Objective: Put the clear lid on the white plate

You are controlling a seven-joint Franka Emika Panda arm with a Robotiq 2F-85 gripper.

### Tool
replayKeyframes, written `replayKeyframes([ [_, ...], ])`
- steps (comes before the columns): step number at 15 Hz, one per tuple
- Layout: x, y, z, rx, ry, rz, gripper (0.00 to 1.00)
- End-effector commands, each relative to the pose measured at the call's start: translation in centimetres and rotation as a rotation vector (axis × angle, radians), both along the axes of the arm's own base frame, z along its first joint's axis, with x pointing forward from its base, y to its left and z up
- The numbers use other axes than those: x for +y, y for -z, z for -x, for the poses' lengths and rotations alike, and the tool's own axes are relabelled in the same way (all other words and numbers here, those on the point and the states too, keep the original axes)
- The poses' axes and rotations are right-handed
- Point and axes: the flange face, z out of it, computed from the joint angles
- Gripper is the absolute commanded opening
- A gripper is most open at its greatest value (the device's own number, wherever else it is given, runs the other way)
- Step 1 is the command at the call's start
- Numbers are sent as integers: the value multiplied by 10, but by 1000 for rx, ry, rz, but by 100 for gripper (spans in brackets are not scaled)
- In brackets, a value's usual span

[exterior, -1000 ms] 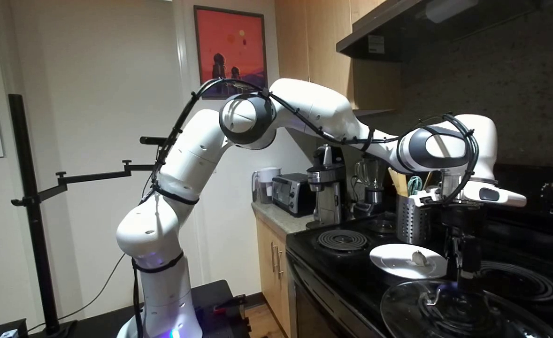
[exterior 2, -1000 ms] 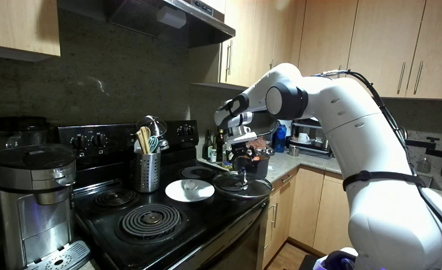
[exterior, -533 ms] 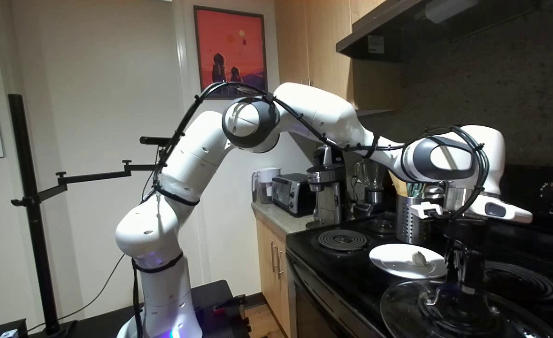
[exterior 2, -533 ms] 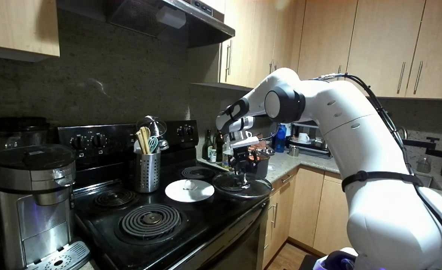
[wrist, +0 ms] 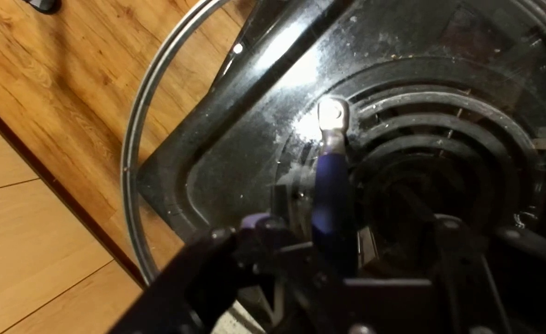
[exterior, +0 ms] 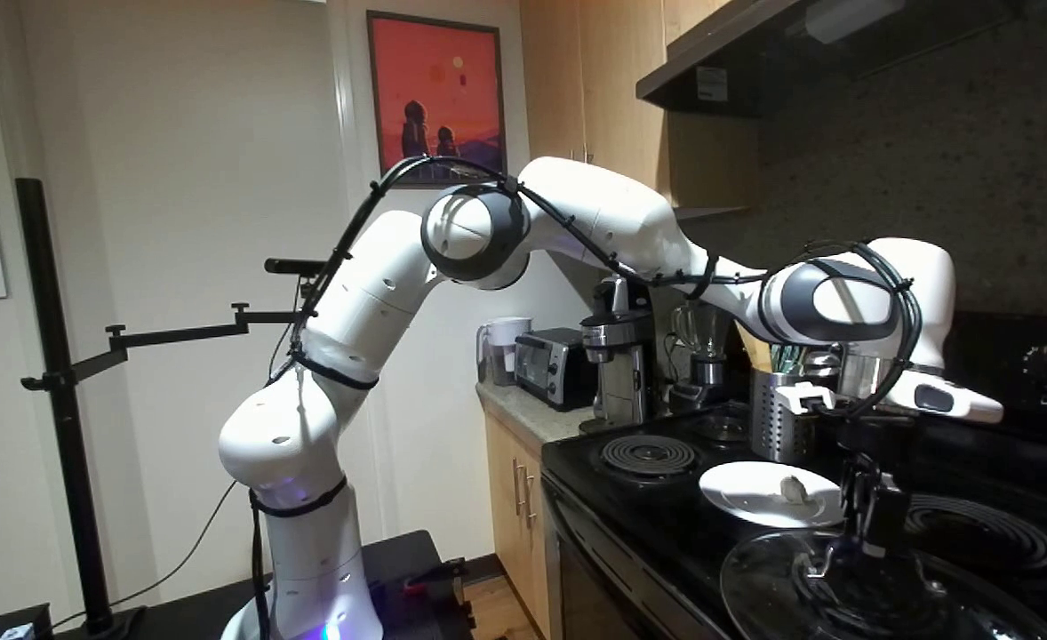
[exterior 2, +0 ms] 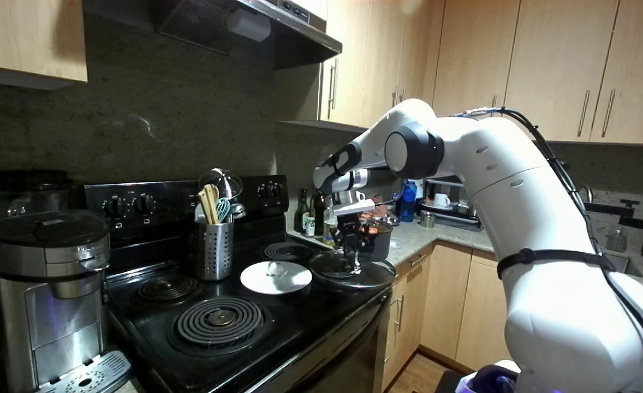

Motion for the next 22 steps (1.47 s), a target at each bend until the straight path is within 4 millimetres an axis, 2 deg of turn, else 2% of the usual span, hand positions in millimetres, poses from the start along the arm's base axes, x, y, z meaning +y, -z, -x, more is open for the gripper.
replayKeyframes([
  [1,0,-9,-1,-21,-9,-15,29],
  [5,2,-22,1,-41,-13,-1,0],
  [7,4,-29,2,-54,-18,11,4],
  [8,6,-34,3,-64,-23,15,0],
  [9,8,-40,4,-74,-26,16,0],
  [14,18,-80,6,-143,-50,44,3],
  [18,39,-109,4,-190,-72,56,3],
  [22,75,-124,-6,-209,-116,45,3],
])
